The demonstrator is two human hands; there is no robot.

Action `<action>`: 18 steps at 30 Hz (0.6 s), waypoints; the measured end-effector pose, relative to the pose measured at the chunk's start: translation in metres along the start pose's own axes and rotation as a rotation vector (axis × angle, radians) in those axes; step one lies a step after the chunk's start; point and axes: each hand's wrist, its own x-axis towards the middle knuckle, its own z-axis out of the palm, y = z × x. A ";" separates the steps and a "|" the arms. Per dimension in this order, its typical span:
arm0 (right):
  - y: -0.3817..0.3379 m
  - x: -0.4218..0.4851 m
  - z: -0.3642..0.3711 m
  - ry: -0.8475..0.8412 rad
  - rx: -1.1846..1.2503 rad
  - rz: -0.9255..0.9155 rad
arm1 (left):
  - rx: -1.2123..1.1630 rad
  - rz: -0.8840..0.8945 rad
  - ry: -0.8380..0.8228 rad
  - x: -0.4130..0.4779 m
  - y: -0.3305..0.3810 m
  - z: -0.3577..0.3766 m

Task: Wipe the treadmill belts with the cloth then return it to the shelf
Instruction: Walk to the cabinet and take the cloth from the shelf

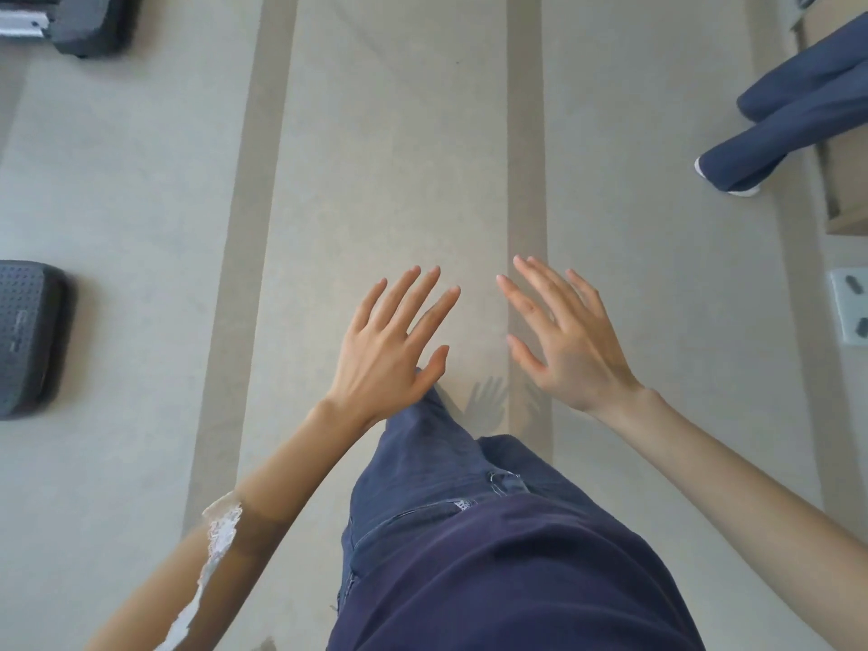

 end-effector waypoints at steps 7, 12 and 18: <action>0.012 -0.079 -0.001 -0.008 -0.017 0.089 | -0.004 0.135 -0.055 -0.014 0.047 0.019; 0.013 -0.134 0.001 -0.019 -0.040 0.166 | 0.002 0.246 -0.114 -0.026 0.075 0.032; 0.014 -0.197 0.000 -0.020 -0.054 0.262 | -0.009 0.358 -0.178 -0.042 0.118 0.046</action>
